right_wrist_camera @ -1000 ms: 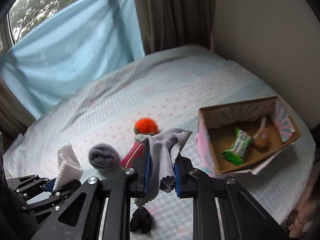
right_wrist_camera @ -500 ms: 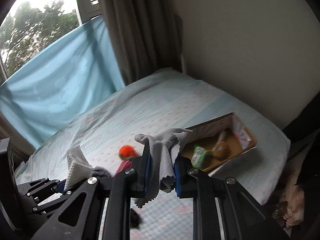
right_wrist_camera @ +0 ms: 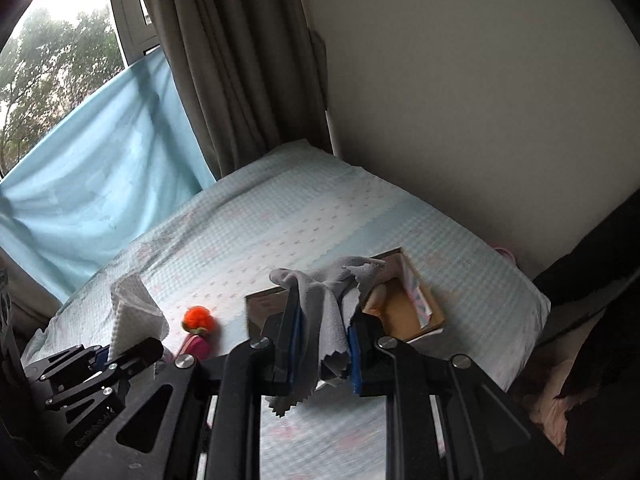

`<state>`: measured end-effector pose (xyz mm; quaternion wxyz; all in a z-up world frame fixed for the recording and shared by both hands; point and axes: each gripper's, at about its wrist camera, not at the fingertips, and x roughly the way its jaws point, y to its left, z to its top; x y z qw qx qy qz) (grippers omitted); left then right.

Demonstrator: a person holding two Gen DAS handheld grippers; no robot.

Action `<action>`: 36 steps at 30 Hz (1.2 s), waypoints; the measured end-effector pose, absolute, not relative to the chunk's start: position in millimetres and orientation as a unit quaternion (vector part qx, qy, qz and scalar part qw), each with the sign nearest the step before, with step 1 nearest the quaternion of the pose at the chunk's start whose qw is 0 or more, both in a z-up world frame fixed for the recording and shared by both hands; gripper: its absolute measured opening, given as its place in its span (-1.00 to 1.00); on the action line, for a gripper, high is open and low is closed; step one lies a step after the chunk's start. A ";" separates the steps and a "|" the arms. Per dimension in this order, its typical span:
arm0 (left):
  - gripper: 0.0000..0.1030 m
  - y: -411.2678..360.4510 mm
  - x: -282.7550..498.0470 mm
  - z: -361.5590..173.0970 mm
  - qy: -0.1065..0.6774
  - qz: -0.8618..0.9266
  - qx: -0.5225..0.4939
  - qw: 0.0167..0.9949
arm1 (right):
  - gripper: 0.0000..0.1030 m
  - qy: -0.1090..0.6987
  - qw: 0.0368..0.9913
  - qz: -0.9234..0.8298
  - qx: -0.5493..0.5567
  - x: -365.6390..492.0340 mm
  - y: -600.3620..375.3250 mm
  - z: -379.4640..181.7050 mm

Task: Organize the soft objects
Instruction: 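Carry the white cloth and grey cloth over the box with both tools, then open both tools to release the cloths into the box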

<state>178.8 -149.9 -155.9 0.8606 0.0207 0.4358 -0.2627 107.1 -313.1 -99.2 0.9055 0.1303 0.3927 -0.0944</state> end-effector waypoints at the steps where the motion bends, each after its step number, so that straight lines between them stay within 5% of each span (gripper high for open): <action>1: -0.72 -157.3 181.7 -159.1 0.439 -0.261 0.018 0.860 | -0.66 0.398 0.904 -0.090 0.131 111.8 -321.3 -102.9; 20: -0.73 -295.9 280.3 -290.8 0.564 -0.217 0.010 0.797 | -0.66 0.549 0.820 -0.009 0.163 227.4 -430.6 -240.1; 33: -0.72 -315.4 297.6 -371.7 0.644 -0.215 0.038 0.733 | -0.66 0.630 0.752 0.000 0.193 257.5 -446.0 -316.9; 35: -0.32 -318.8 297.0 -371.1 0.635 -0.213 0.054 0.740 | -0.63 0.639 0.741 0.006 0.208 263.4 -446.6 -323.3; 36: 0.52 -320.9 297.4 -371.9 0.638 -0.203 0.070 0.740 | -0.47 0.641 0.738 0.007 0.211 265.7 -447.3 -325.4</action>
